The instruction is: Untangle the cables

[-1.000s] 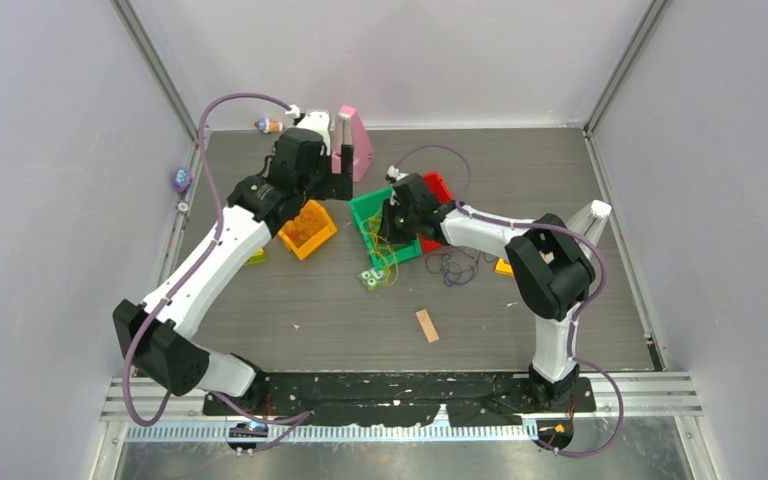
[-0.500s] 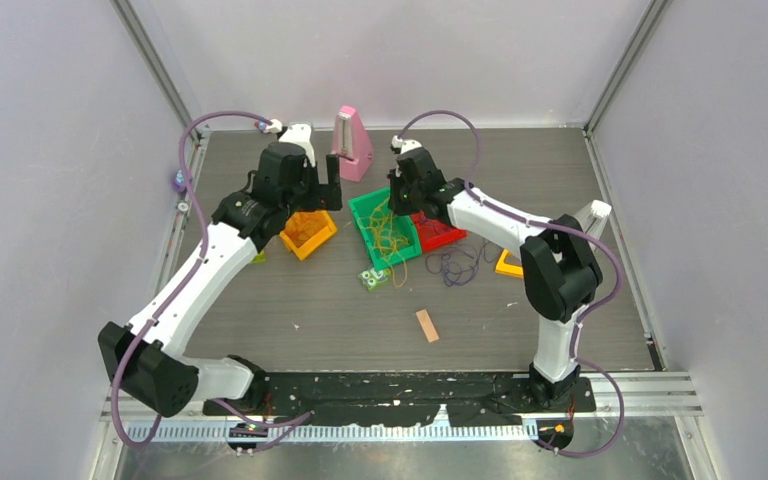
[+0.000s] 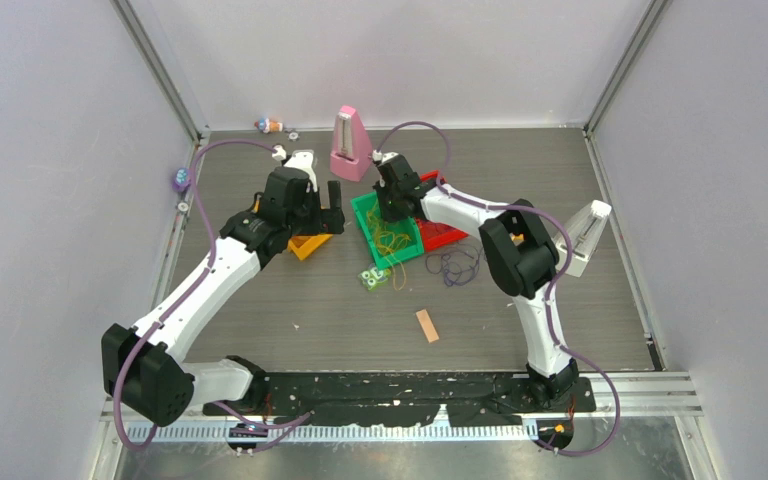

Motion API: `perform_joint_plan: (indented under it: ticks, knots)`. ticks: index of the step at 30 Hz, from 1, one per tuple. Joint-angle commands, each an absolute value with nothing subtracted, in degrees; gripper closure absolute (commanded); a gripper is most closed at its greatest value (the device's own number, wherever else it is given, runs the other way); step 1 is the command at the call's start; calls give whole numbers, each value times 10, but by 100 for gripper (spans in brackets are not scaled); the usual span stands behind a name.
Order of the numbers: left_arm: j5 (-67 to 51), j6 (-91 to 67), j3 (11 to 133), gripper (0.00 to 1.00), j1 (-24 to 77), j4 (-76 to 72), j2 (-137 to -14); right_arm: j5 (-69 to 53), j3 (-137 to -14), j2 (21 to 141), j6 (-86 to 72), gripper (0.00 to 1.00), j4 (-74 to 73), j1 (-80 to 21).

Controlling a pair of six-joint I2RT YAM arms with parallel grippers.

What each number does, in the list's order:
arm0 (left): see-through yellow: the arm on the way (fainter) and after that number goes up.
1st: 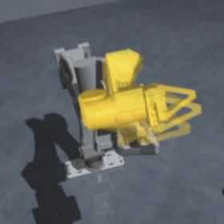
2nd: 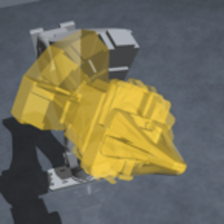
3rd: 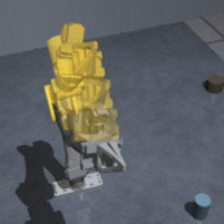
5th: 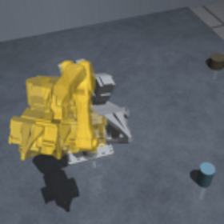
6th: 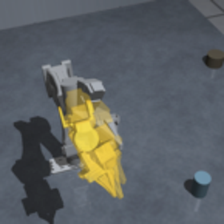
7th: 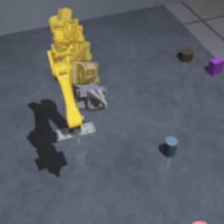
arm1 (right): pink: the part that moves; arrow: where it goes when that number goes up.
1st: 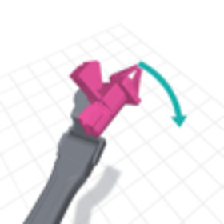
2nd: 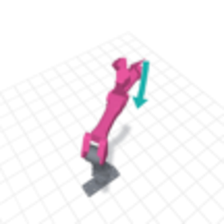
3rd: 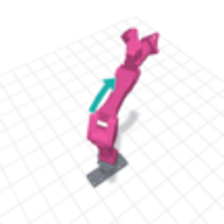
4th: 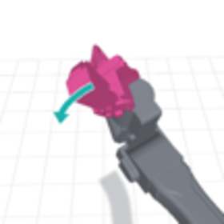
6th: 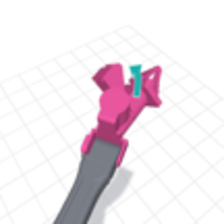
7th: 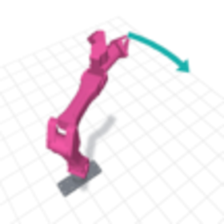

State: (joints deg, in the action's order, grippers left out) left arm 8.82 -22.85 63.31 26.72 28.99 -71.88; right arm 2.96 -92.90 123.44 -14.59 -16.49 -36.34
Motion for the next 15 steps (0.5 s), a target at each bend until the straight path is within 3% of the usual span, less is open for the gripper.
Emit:
perform_joint_plan:
  ticks: [1, 15]
  knots:
    - [82, -246, 624, 1, 264, 255, -704, 23, -997, 1268, -128, 90, -211, -370]
    - [83, -247, 643, 1, 261, 291, -712, 73, -1049, 1176, -106, 62, -291, -370]
